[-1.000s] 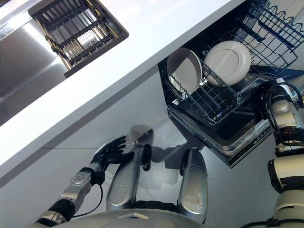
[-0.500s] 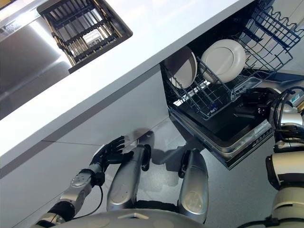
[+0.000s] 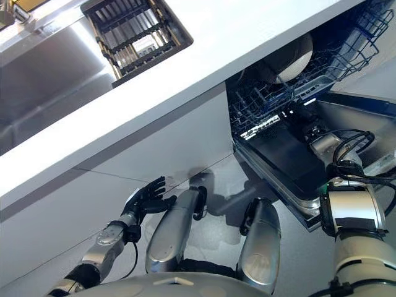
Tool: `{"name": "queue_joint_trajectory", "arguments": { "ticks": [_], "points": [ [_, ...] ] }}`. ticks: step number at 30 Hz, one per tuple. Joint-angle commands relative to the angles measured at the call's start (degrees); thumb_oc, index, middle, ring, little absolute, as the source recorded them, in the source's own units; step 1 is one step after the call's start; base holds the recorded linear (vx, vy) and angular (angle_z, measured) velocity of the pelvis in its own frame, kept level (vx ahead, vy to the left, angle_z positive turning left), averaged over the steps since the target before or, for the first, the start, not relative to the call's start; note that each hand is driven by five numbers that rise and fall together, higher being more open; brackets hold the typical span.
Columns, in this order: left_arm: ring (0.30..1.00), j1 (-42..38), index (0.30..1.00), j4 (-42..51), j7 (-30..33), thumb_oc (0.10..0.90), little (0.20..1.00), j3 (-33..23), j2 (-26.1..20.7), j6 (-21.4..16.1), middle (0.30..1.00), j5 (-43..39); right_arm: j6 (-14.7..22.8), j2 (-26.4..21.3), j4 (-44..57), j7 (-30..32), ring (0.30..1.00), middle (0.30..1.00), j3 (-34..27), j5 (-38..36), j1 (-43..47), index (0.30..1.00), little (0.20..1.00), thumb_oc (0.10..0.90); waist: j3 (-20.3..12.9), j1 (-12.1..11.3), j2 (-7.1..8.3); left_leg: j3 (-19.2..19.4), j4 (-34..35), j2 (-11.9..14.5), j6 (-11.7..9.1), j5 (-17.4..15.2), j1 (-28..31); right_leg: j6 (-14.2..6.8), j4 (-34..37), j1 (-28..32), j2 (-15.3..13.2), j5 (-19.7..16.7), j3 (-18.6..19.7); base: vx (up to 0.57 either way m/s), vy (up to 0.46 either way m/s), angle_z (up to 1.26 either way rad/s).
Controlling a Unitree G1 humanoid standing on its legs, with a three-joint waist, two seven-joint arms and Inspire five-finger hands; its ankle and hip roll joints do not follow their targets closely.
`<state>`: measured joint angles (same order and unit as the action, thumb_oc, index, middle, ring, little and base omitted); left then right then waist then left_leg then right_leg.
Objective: Pick up plates and place into dishwasher.
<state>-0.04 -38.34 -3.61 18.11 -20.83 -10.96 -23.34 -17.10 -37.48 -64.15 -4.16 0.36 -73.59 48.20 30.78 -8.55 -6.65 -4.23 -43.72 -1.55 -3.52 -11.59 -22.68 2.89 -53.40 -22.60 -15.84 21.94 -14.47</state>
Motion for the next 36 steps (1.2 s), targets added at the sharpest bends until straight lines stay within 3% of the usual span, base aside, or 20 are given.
{"name": "queue_joint_trajectory", "arguments": {
  "ticks": [1, 8, 15, 20, 23, 25, 26, 27, 30, 34, 36],
  "points": [
    [0.900, 6.5, 0.900, 5.1, 1.9, 0.800, 0.900, 1.6, -3.8, 1.1, 0.900, -1.3, 3.2, 2.6, 6.7, -5.7, 0.300, 0.300, -3.1, -10.6, 12.5, 0.300, 0.200, 0.100, -3.2, -4.2, -1.00, 3.7, -5.1, -2.3, 6.3, -5.9, 0.1, 0.4, -0.9, 3.9, 1.3, -2.2, -0.4, 0.00, 0.028, 0.15],
    [0.900, 7.2, 0.900, 5.7, 1.4, 0.800, 0.900, 1.6, -5.2, 1.4, 0.900, -1.5, 11.7, 3.9, 11.4, -8.8, 0.300, 0.300, -2.9, -19.6, 14.7, 0.300, 0.200, 0.100, -3.4, -5.1, -1.07, 3.5, -5.2, -3.0, 6.4, -6.0, -0.8, -0.1, -1.3, 3.0, 0.4, -2.3, -1.3, -0.02, 0.000, 0.13],
    [0.900, 7.5, 0.900, 5.9, 0.6, 0.800, 0.900, 1.8, -5.5, 0.0, 0.900, -1.1, 16.0, 1.8, 11.4, -7.2, 0.300, 0.300, -3.1, -15.6, 15.5, 0.300, 0.200, 0.100, -3.6, -5.0, -0.87, 3.5, -5.4, -3.1, 6.9, -6.4, -1.3, -0.4, -1.0, 2.3, 0.4, -2.6, -0.9, -0.03, 0.015, 0.04],
    [0.900, 6.8, 0.900, 6.6, 0.7, 0.800, 0.900, 2.1, -5.6, 0.4, 0.900, -0.8, 18.9, 0.4, 10.0, -6.2, 0.300, 0.300, -2.4, -6.4, 15.1, 0.300, 0.200, 0.100, -3.4, -4.7, -0.51, 3.6, -5.6, -2.8, 7.0, -6.7, -1.6, -0.3, -0.4, 2.2, 0.6, -2.9, -0.6, -0.03, 0.003, -0.02],
    [0.900, 6.2, 0.900, 6.1, 0.8, 0.800, 0.900, 1.9, -5.6, 0.4, 0.900, -0.7, 22.2, -1.0, 9.2, -4.5, 0.300, 0.300, -0.8, 5.6, 14.3, 0.300, 0.200, 0.100, -3.4, -4.1, -0.09, 4.0, -5.4, -2.5, 7.1, -6.7, -1.6, -0.3, -0.1, 1.9, 0.8, -3.2, -0.3, -0.04, 0.013, -0.02],
    [0.900, 6.0, 0.900, 5.9, 0.5, 0.800, 0.900, 1.5, -5.5, 0.4, 0.900, -0.3, 26.5, -2.6, 8.7, -0.4, 0.300, 0.300, 1.3, 18.6, 13.8, 0.300, 0.200, 0.100, -3.4, -3.8, 0.17, 4.2, -5.4, -2.3, 7.2, -6.7, -1.7, -0.3, 0.0, 1.7, 0.9, -3.4, 0.0, -0.04, 0.024, -0.04],
    [0.900, 5.8, 0.900, 5.4, 0.7, 0.800, 0.900, 1.4, -5.3, 0.0, 0.900, -0.5, 28.0, -4.1, 8.4, 3.7, 0.719, 0.719, 3.3, 27.0, 13.8, 0.719, 0.689, 0.589, -3.3, -3.4, 0.41, 4.3, -5.5, -2.1, 7.3, -6.7, -1.7, -0.2, 0.1, 1.4, 1.0, -3.5, 0.2, -0.05, 0.034, -0.04],
    [0.900, 5.7, 0.900, 5.1, 0.8, 0.800, 0.900, 1.3, -5.0, -0.3, 0.900, -0.5, 28.9, -4.9, 8.4, 5.5, 0.900, 0.900, 4.7, 30.4, 13.8, 0.900, 0.900, 0.800, -3.2, -3.2, 0.53, 4.4, -5.5, -1.9, 7.4, -6.7, -1.8, -0.1, 0.3, 1.4, 1.1, -3.6, 0.4, -0.05, 0.042, -0.06],
    [0.900, 5.5, 0.900, 3.7, 0.9, 0.800, 0.900, 1.0, -4.3, -1.6, 0.900, -0.4, 28.9, -6.7, 8.8, 4.2, 0.900, 0.900, 6.4, 29.4, 13.4, 0.900, 0.900, 0.800, -3.0, -2.6, 0.96, 4.8, -5.5, -1.5, 7.7, -6.9, -1.8, 0.1, 0.6, 1.3, 1.3, -3.6, 0.7, -0.03, 0.035, -0.12],
    [0.900, 5.0, 0.900, 2.1, 1.2, 0.800, 0.900, 0.9, -3.3, -2.7, 0.900, -0.1, 28.6, -5.9, 10.4, -1.6, 0.900, 0.900, 5.5, 20.8, 10.2, 0.900, 0.900, 0.800, -2.8, -1.9, 1.41, 5.3, -5.8, -1.2, 7.9, -7.2, -1.9, 0.1, 0.6, 1.1, 1.4, -3.5, 1.2, -0.02, 0.023, -0.14],
    [0.900, 4.7, 0.900, 1.9, 0.9, 0.800, 0.900, 0.9, -3.5, -2.7, 0.900, 0.0, 28.0, -4.9, 10.9, -7.5, 0.900, 0.900, 3.8, 17.1, 7.5, 0.900, 0.900, 0.800, -2.7, -1.6, 1.52, 5.5, -6.2, -1.2, 8.0, -7.5, -2.0, 0.1, 0.2, 0.7, 1.3, -3.4, 1.2, -0.01, 0.008, -0.16]
  ]
}}
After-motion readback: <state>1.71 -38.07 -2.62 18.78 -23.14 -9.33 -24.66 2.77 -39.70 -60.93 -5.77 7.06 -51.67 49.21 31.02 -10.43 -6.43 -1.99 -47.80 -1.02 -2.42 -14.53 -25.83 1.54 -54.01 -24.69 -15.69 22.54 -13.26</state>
